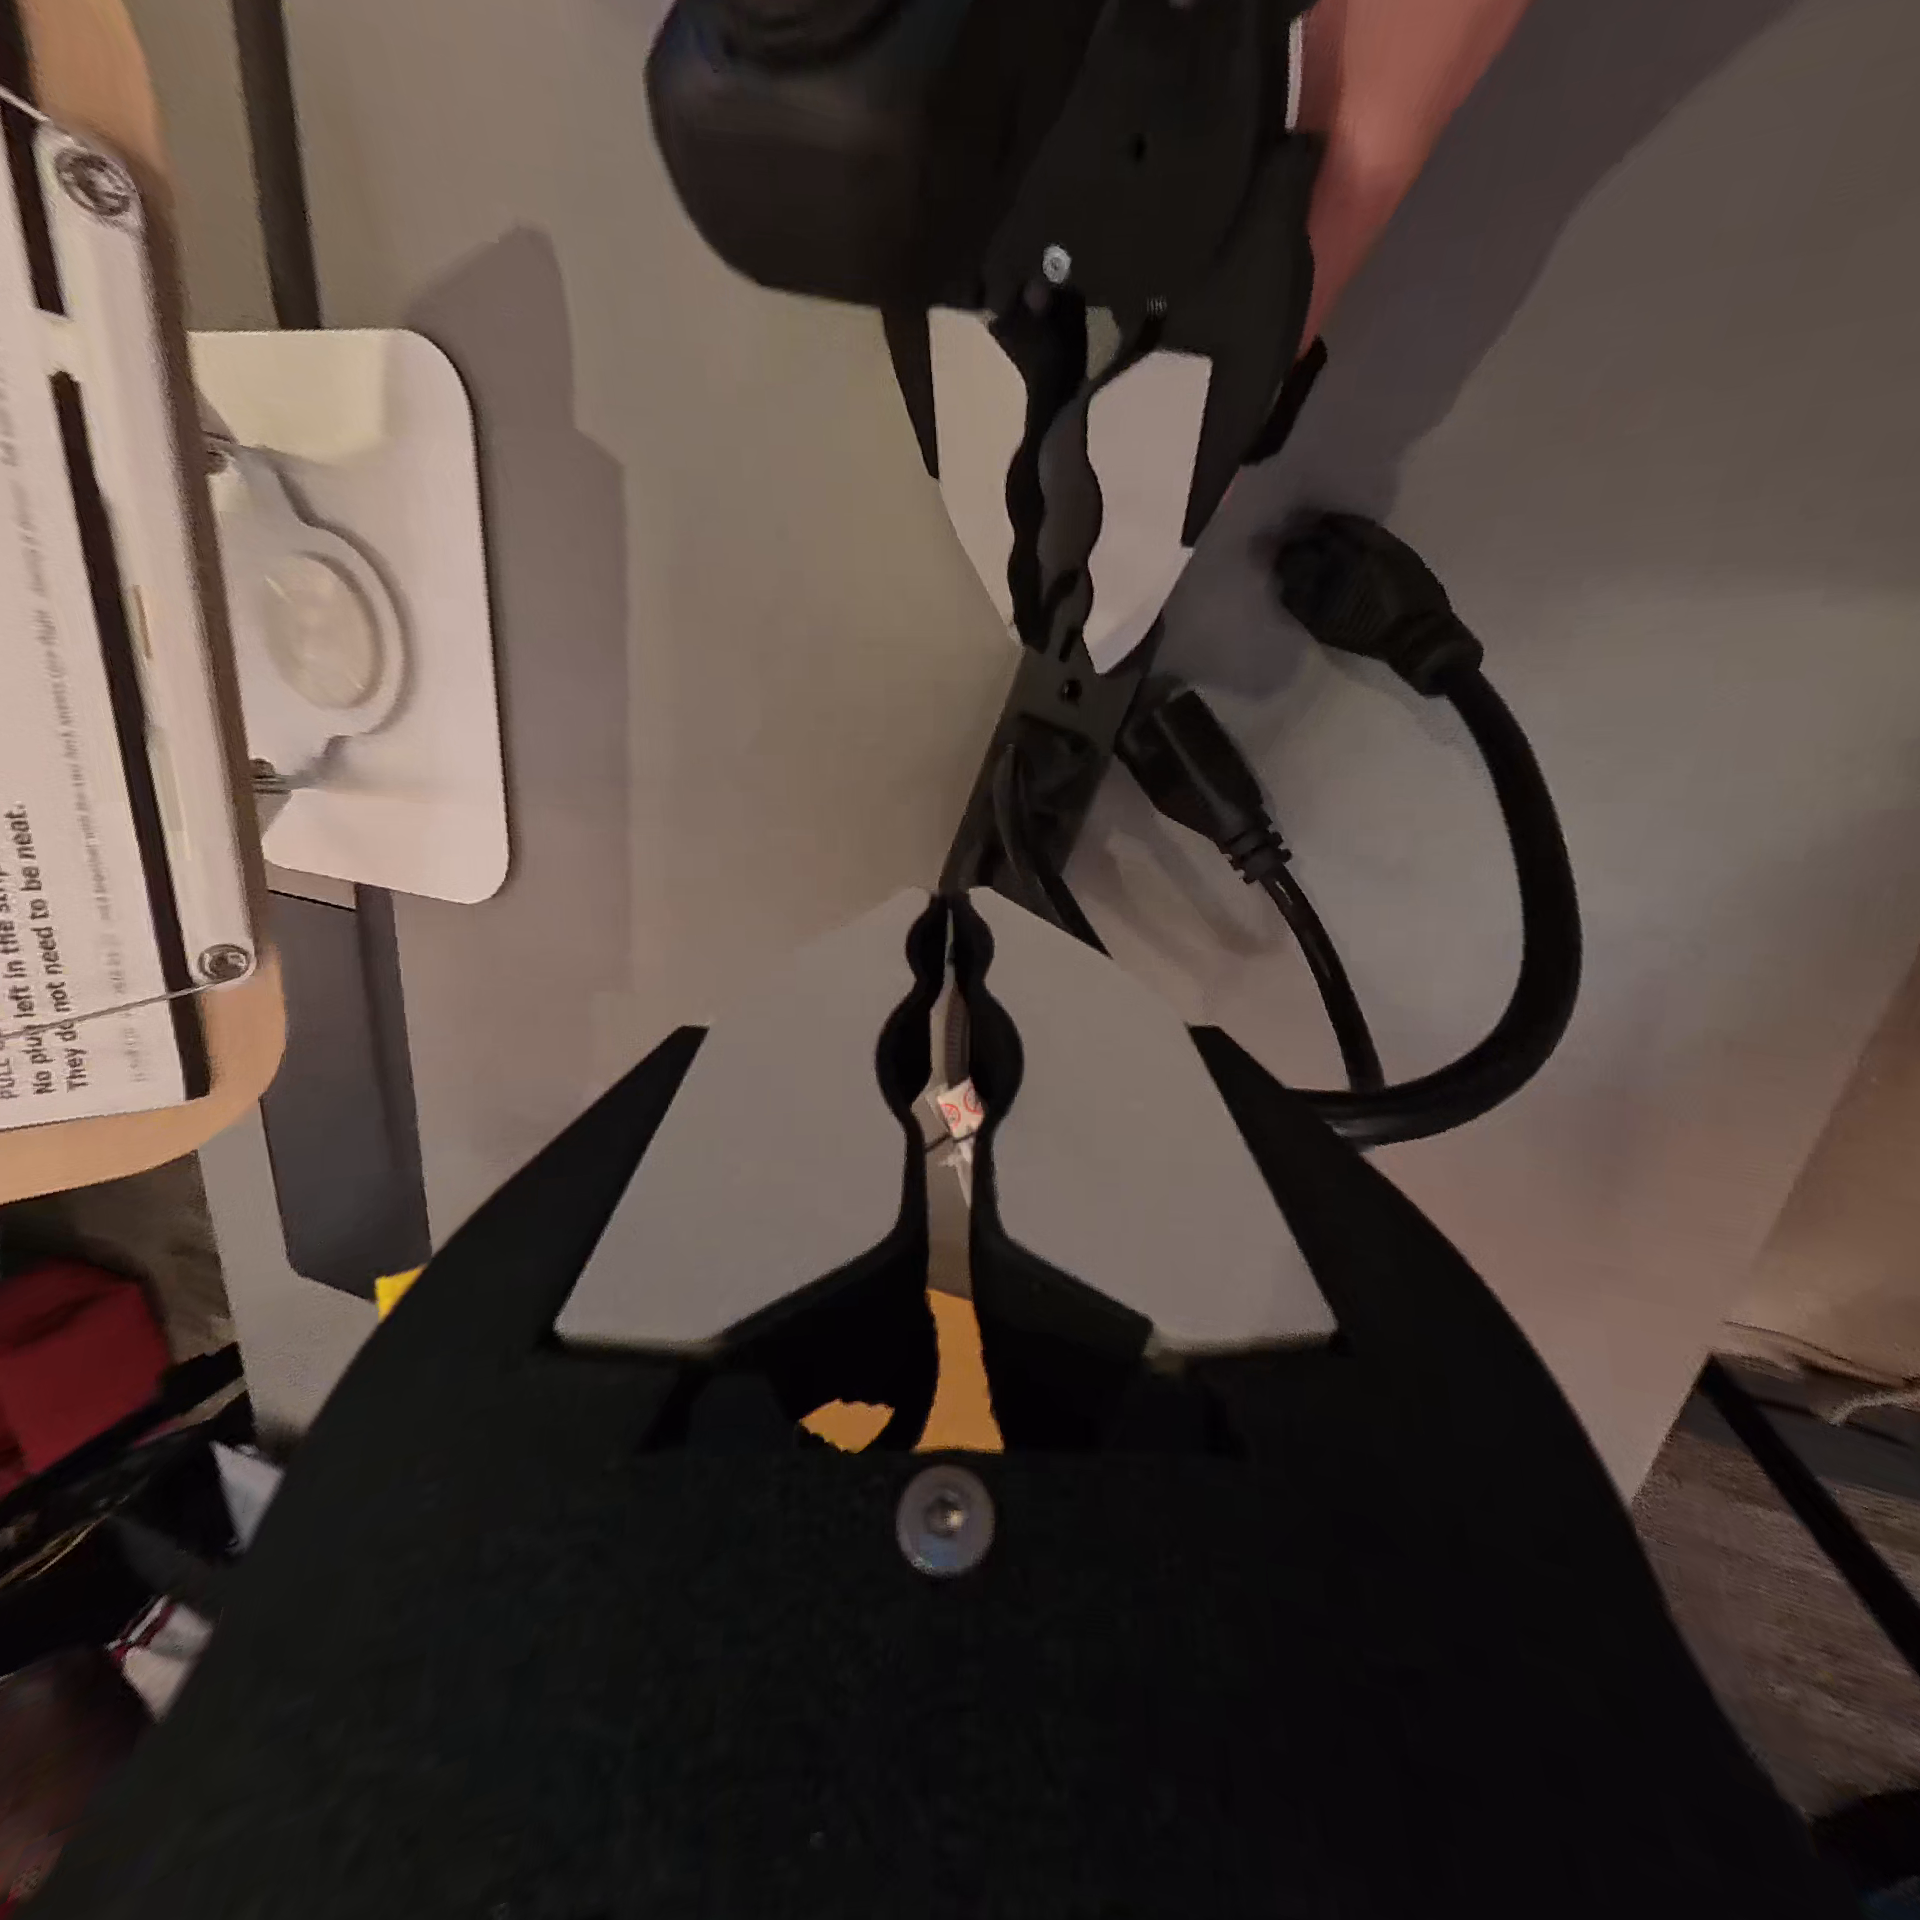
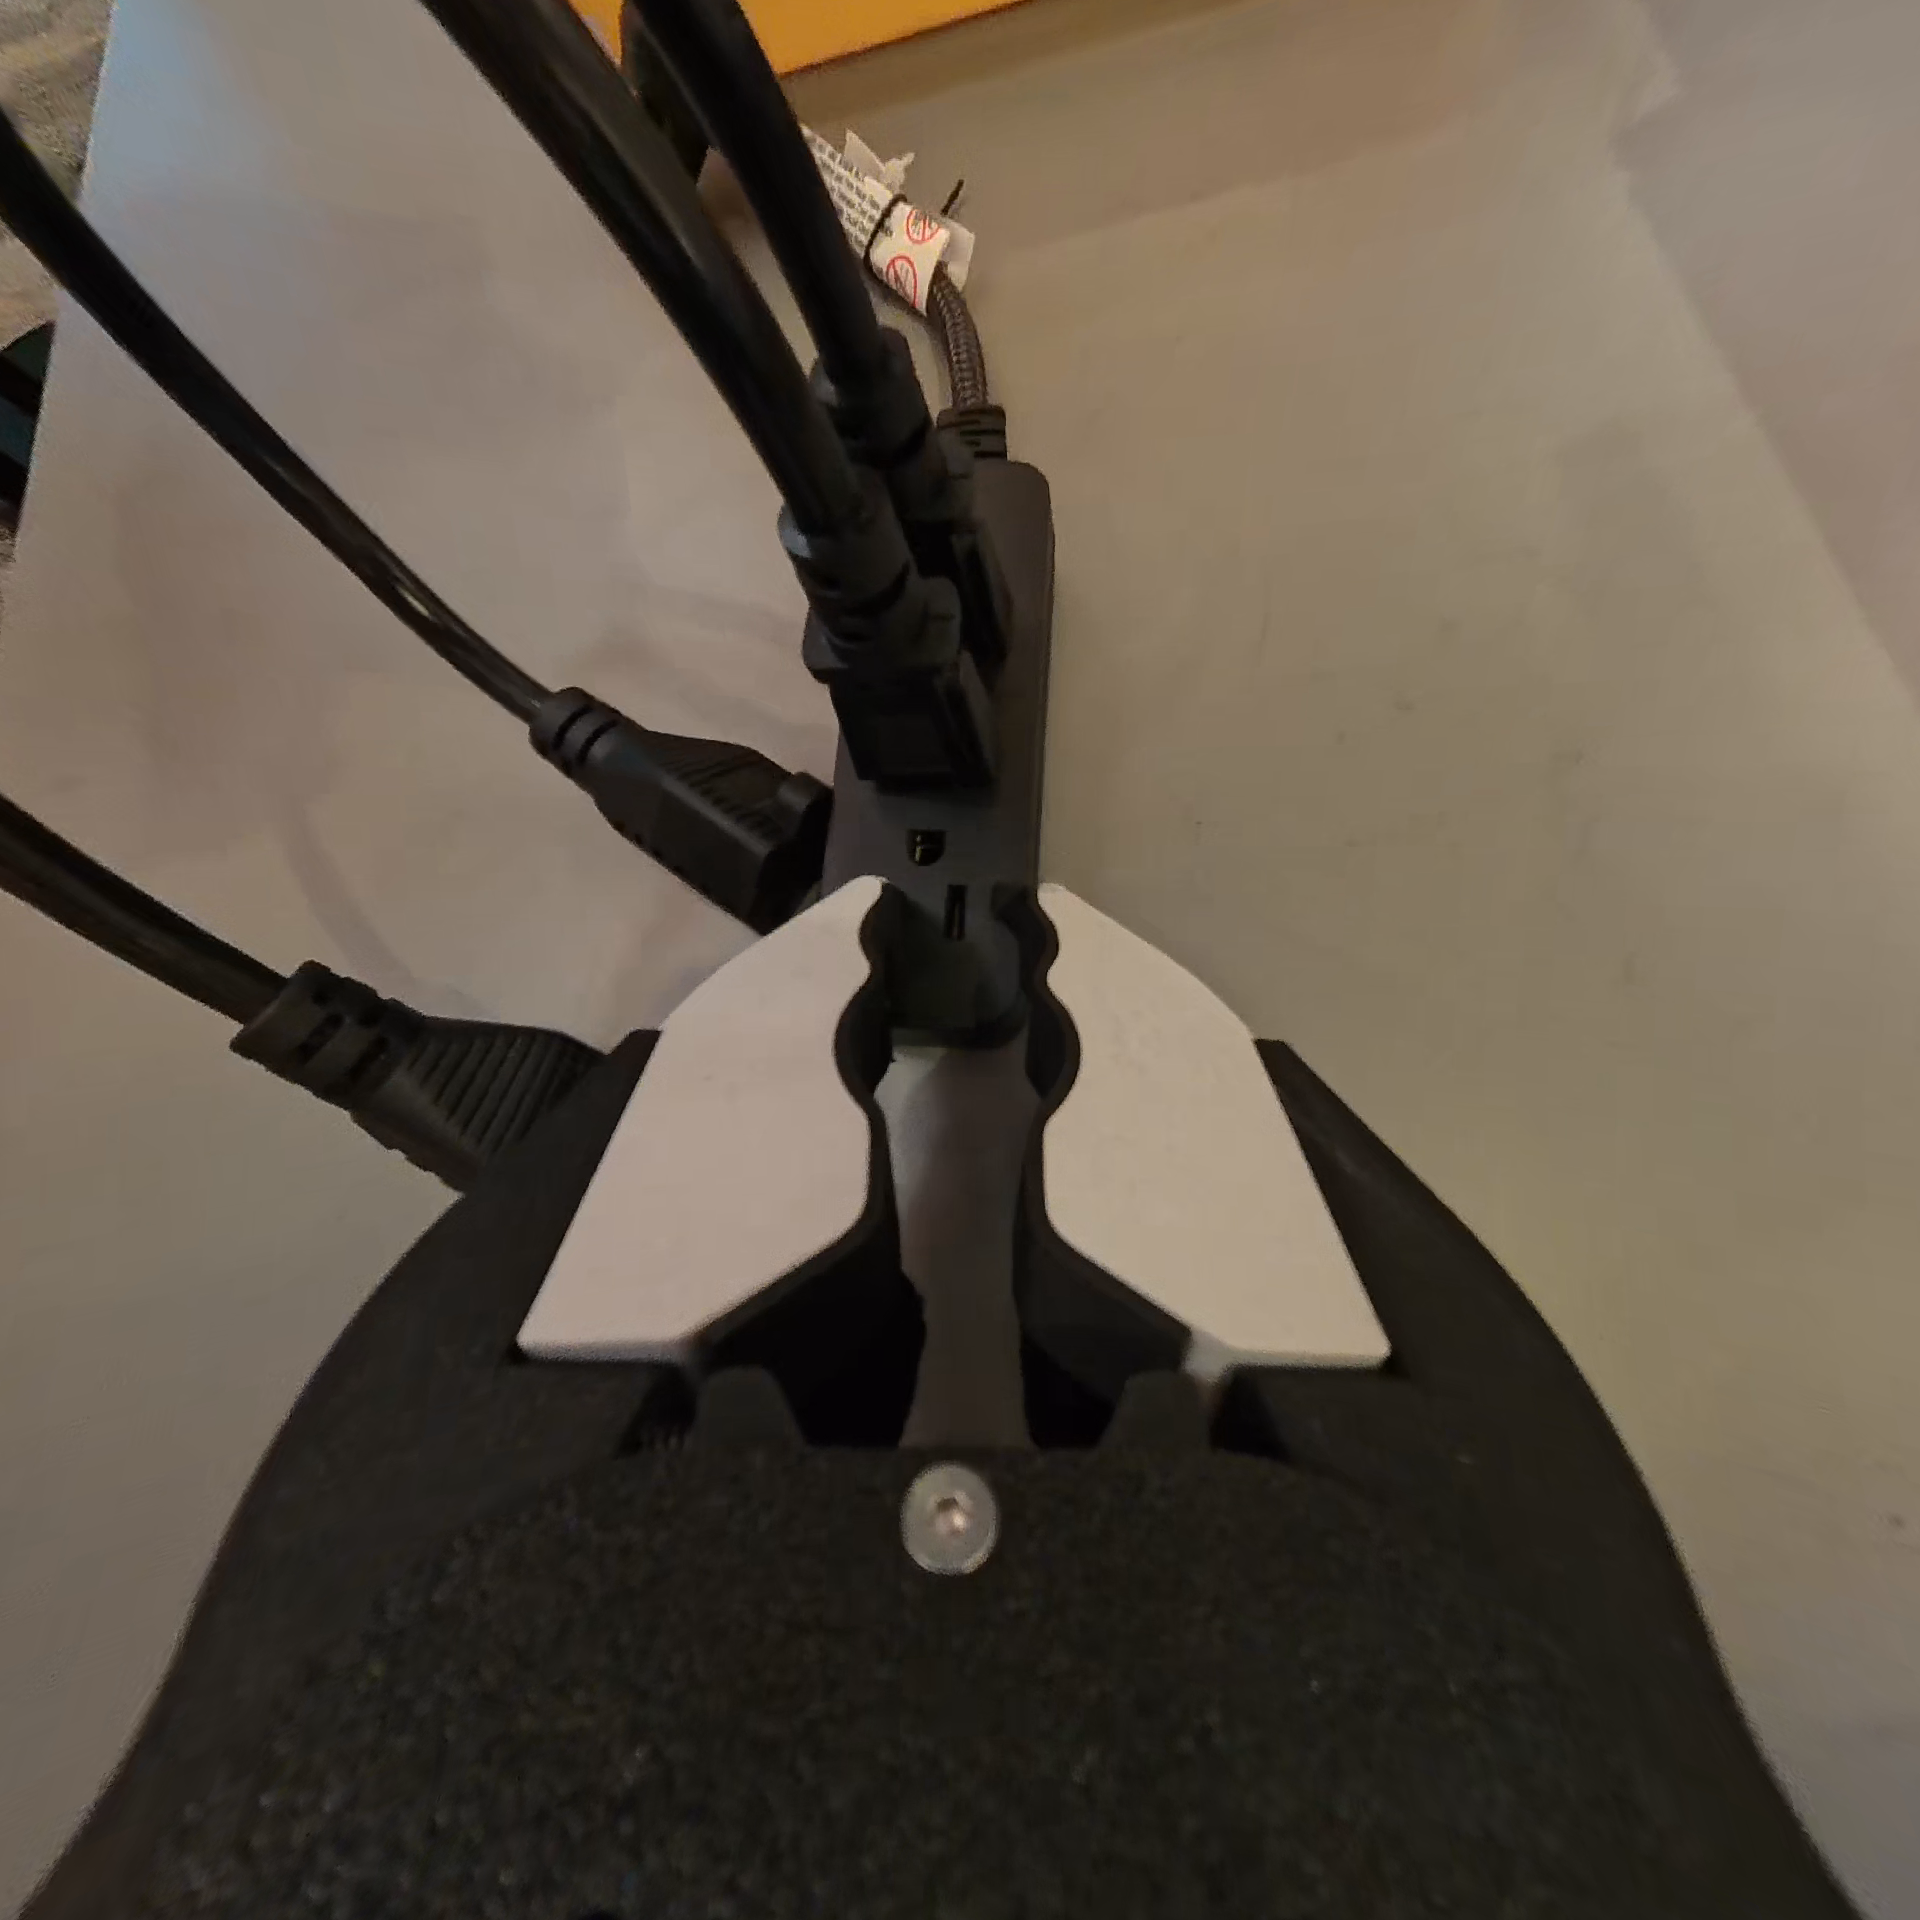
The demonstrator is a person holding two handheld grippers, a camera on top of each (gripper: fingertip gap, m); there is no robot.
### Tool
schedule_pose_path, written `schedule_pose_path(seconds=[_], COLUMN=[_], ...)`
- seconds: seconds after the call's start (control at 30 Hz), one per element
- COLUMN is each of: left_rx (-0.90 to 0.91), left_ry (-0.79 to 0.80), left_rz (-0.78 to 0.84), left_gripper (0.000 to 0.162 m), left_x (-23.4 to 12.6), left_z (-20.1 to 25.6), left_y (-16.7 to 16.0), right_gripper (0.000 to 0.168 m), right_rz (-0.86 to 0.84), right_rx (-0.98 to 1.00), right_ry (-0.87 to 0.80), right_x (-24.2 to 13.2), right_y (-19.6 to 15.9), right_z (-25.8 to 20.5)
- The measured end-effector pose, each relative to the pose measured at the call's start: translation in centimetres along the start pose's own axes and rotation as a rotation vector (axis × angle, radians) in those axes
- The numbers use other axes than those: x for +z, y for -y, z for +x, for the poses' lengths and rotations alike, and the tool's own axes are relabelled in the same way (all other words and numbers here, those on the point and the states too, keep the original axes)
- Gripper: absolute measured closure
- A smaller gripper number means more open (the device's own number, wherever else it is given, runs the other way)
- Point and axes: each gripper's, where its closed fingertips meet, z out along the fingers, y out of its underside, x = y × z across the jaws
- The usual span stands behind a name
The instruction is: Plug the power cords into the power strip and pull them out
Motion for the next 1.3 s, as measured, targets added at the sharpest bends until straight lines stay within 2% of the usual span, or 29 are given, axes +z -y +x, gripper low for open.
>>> schedule_pose_path(seconds=[0.13,0.3,0.43,0.5,0.67,0.77,0.8,0.87,0.93,1.03,1.2,1.3], left_rx=[-0.075,-0.186,-0.200,-0.214,-0.312,-0.444,-0.500,-0.576,-0.648,-0.678,-0.658,-0.634], left_ry=[0.044,0.102,0.174,0.204,0.234,0.259,0.227,0.062,0.022,0.043,0.169,0.127], left_rz=[0.144,0.452,0.594,0.652,0.792,0.826,0.827,0.812,0.788,0.788,0.678,0.634], left_gripper=[0.156,0.148,0.146,0.147,0.146,0.140,0.135,0.133,0.127,0.122,0.120,0.120], left_x=[-1.2,-5.7,-7.4,-7.8,-8.3,-7.1,-6.3,-4.3,-2.7,-1.4,1.6,4.6], left_z=[-0.7,-0.1,1.2,2.1,3.7,3.0,2.9,3.7,3.3,2.9,1.7,1.7], left_y=[1.3,4.1,4.4,4.3,2.7,-0.3,-1.4,-3.2,-5.1,-6.9,-8.3,-7.9], right_gripper=[0.147,0.144,0.141,0.139,0.136,0.136,0.136,0.136,0.133,0.128,0.124,0.124], right_rz=[0.024,0.055,0.071,0.136,0.255,0.263,0.253,0.236,0.203,0.139,0.052,0.043], right_rx=[-0.013,0.017,0.065,0.113,0.151,0.137,0.137,0.128,0.103,0.085,-0.010,-0.061], right_ry=[-0.055,-0.059,-0.015,0.016,-0.037,-0.053,-0.056,-0.084,-0.125,-0.174,-0.273,-0.252], right_x=[0.0,0.0,-0.1,-0.5,-2.6,-3.8,-4.1,-4.5,-4.5,-3.8,-1.7,-0.4], right_y=[0.3,0.4,0.4,1.5,2.6,2.3,2.1,1.7,1.4,1.4,2.5,2.6], right_z=[0.3,0.5,0.1,-0.6,-2.5,-4.2,-4.6,-5.0,-4.8,-4.1,-2.0,-1.4])
